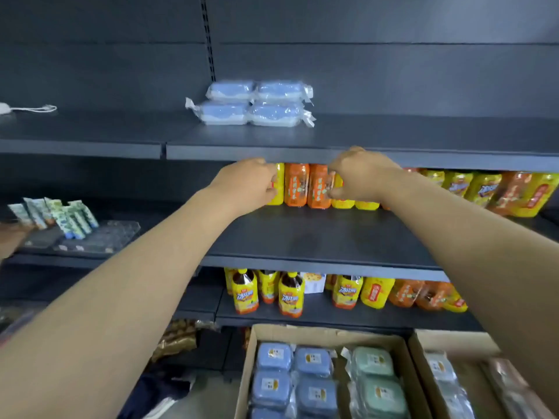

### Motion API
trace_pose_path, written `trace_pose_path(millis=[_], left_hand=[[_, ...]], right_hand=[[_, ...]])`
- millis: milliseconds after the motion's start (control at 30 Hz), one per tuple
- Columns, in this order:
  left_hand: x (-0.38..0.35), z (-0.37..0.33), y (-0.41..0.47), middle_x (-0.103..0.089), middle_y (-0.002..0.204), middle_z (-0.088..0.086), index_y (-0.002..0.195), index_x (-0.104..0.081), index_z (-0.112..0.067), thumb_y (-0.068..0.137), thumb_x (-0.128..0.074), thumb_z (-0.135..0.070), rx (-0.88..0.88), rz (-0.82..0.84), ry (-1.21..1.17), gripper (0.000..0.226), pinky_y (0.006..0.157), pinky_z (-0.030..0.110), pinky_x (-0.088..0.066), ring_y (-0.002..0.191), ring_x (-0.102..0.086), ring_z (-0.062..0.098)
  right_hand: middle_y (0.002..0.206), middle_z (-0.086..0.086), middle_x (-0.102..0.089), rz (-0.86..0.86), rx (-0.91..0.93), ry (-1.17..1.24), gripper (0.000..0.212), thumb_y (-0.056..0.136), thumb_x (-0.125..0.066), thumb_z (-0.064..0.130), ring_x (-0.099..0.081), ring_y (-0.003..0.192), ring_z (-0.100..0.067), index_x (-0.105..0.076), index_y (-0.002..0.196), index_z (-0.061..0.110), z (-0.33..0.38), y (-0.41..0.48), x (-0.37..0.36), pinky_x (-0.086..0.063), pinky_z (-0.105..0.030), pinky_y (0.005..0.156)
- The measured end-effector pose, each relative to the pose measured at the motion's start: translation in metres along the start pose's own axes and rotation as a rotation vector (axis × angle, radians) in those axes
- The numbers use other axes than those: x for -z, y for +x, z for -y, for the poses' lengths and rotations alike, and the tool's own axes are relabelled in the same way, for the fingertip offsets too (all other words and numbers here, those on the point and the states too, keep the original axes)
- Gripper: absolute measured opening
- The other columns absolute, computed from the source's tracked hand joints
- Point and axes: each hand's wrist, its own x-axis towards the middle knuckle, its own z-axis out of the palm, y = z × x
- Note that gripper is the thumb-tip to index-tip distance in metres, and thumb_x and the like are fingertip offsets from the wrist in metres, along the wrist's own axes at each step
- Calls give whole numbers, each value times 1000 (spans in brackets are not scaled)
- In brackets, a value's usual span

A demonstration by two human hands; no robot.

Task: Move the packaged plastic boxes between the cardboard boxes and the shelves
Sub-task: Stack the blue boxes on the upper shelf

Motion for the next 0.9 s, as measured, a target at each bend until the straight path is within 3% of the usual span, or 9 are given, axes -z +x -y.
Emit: trace_pose_path(millis=[167, 333, 467, 733, 900], left_hand=[[-47, -69, -61, -52, 120, 7, 121, -52, -12, 96, -48, -32, -34, 182, 12, 32, 82, 40, -47, 116, -47, 25], [-108, -111, -104, -52, 120, 9, 119, -51, -9, 96, -47, -26, -65, 382, 53, 29, 78, 35, -43, 117, -47, 27], [-168, -123, -120, -52, 120, 11, 120, -51, -7, 96, -47, -24, -84, 536, -7, 29, 83, 39, -45, 117, -48, 29], [-318, -128, -134, -50, 128, 16, 122, -51, -6, 94, -47, -21, -220, 834, -57, 32, 85, 41, -48, 117, -49, 32], [-399, -124, -147, -55, 119, 14, 120, -53, -6, 95, -45, -17, -223, 950, -162, 28, 80, 41, -46, 110, -52, 32]], right_hand=[[122, -9, -56, 172, 97, 39, 50, 87, -57, 47, -46, 118, -28, -55, 124, 13, 11, -86, -57, -45, -37, 89], [120, -8, -57, 316, 127, 92, 47, 87, -56, 48, -49, 115, -27, -57, 120, 14, 23, -140, -139, -47, -37, 89], [119, -8, -57, 492, 188, 129, 47, 89, -53, 48, -49, 114, -27, -56, 122, 14, 41, -161, -205, -44, -35, 84], [127, -10, -54, 763, 178, 190, 45, 89, -53, 43, -51, 118, -27, -55, 123, 13, 85, -180, -337, -40, -35, 96], [116, -11, -60, 886, 99, 317, 41, 90, -53, 39, -54, 112, -27, -57, 119, 11, 102, -173, -409, -46, -36, 85]])
